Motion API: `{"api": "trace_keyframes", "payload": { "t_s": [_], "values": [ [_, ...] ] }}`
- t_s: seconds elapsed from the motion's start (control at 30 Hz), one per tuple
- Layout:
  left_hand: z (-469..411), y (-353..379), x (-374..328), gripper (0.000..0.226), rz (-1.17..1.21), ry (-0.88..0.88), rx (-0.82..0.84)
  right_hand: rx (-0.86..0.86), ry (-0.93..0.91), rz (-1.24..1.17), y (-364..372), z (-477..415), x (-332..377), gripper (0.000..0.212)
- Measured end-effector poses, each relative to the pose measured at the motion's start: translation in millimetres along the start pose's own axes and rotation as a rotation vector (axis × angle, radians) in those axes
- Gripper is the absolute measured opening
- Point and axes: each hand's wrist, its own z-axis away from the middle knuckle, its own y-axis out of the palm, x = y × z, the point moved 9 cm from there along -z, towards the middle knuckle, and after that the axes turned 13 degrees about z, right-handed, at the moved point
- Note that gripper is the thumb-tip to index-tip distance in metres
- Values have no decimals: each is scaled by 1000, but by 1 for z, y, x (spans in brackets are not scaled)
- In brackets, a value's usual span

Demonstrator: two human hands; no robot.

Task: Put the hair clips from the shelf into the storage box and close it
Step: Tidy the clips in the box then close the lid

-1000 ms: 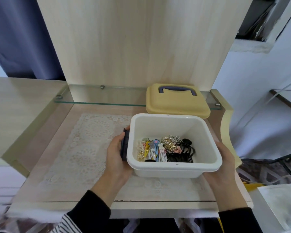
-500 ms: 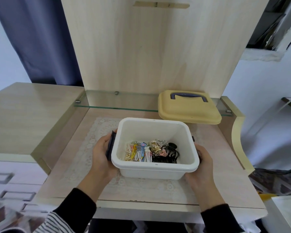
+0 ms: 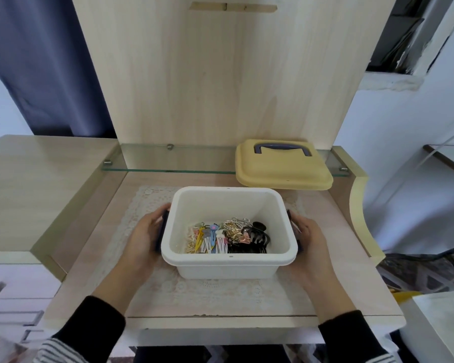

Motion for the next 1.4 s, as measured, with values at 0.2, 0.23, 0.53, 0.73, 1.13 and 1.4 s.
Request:
{"api": "trace_keyframes", "payload": {
  "t_s": [0.2,0.23,0.53,0.73,1.13,1.4],
  "values": [
    [-12,9,-75,24,-258,343,-170,-445,-123,404,-73,-8,57,26],
    [-13,25,-82,25,-281,348,-126,-493,-139,443,-80,-9,70,22],
    [-56,146,-51,30,-419,-57,179,-511,-128,787,-89,-34,161,18],
    [-86,179,-24,20,-455,-143,162,-423,-84,856,-74,-71,176,24],
    [-121,218,-4,32,-496,-52,130,-409,113,1058,-72,-130,161,20],
    [-121,216,-3,31,-468,-69,127,-442,97,1244,-66,-138,161,43]
  ]
}}
